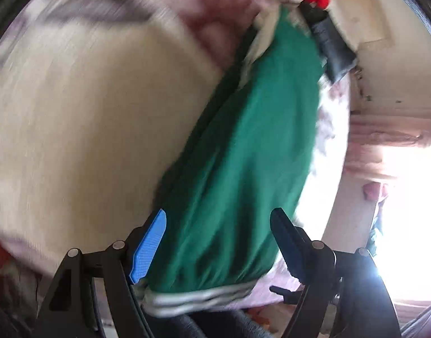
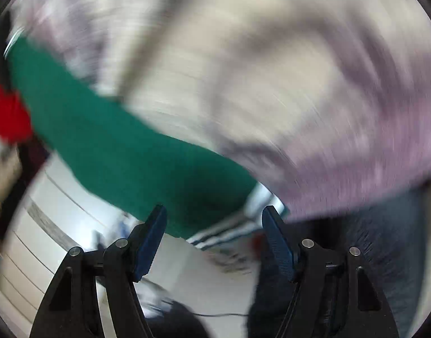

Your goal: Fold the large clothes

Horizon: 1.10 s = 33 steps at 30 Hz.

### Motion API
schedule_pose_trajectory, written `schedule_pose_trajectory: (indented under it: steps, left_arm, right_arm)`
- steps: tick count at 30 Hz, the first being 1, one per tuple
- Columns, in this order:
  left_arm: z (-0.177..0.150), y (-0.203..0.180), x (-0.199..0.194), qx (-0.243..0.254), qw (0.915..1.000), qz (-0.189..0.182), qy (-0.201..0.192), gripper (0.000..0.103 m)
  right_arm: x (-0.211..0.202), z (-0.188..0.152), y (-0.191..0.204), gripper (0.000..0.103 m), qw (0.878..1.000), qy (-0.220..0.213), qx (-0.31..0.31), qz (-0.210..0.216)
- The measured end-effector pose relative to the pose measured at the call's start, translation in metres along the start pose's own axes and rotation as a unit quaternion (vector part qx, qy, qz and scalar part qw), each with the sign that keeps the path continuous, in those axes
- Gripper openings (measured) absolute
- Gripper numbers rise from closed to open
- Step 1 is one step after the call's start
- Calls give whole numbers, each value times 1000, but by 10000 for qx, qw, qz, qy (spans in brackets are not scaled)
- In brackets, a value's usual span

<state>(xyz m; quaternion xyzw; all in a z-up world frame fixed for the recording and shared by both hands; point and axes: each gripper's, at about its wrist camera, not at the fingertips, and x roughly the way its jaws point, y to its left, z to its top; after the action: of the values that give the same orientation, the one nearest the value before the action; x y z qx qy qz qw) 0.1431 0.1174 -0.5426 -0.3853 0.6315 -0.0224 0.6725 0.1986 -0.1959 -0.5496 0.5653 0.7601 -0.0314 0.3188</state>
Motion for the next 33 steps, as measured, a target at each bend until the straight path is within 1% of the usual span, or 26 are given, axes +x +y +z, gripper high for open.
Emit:
schedule_pose_trajectory:
  steps: [1,3,4,6,7,8,9,10,12,14,15,17,18,19,20,22,24,26,28,30,31,32,33]
  left_arm:
    - [-16,12,4,-121,9996,215,104,75]
    - [-37,28,9,-284,9990,197,282,75]
    - [-47,36,11,-369,9984,261,333,75]
    - [-61,48,14,-531,9974,169,457,75]
    - [-67,55,17,-614,9964,190,545,75]
    - [-73,60,21,-697,9955,159,619,75]
    - [-78,63,23,-760,9947,91,686,75]
    - [-85,68,28,-850,9933,28,781,75]
    - [-93,71,32,-979,9912,-176,874,75]
    - [-99,71,32,-1082,9894,-323,914,75]
    - [-100,73,35,-1173,9880,-421,915,75]
    - [-101,77,38,-1358,9858,-573,802,72]
    - [-100,80,38,-1481,9846,-675,639,52]
    - [-100,84,37,-1624,9830,-713,475,37]
    - [-101,89,36,-1735,9811,-775,374,13]
    - [-100,98,32,-1962,9765,-887,106,11]
    - [-96,98,32,-1994,9765,-816,-63,10]
    - [-93,105,35,-1949,9782,-708,-79,10]
    - [-87,110,49,-2002,9766,-780,45,10]
    - [-84,110,51,-1952,9774,-804,128,11]
    - [-80,106,49,-1874,9789,-795,199,11]
    - [-78,105,45,-1807,9803,-745,267,14]
    - [-76,101,38,-1696,9812,-849,365,14]
  right_arm:
    - [11,-5,-18,72,9997,51,214,128]
    - [28,-13,-44,72,9984,-59,485,284]
    - [37,-15,-53,72,9971,-114,608,444]
    - [52,-20,-63,72,9921,-233,841,906]
    - [57,-22,-67,68,9895,-265,858,1133]
    - [61,-25,-67,56,9888,-340,870,1162]
    - [62,-31,-73,42,9892,-506,848,1081]
    - [65,-37,-76,6,9908,-565,809,926]
    - [69,-52,-74,6,9894,-830,746,929]
    - [70,-74,-60,5,9922,-1000,368,646]
    - [74,-86,-51,5,9926,-1050,270,549]
    - [78,-97,-44,5,9923,-1156,153,416]
    - [84,-102,-46,5,9923,-1186,146,340]
    - [93,-106,-39,5,9920,-1190,237,347]
    - [99,-106,-40,5,9918,-1194,332,321]
    - [118,-112,-24,5,9924,-1190,261,160]
    - [119,-108,-28,5,9934,-1138,123,56]
    - [134,-118,-17,5,9926,-1207,34,-89]
    - [148,-121,-11,5,9915,-1288,-48,-197]
    - [158,-115,-6,5,9915,-1275,-43,-252]
    - [166,-111,0,5,9921,-1224,-48,-286]
    - [170,-107,4,6,9932,-1114,-91,-320]
    - [173,-105,11,6,9949,-933,-177,-354]
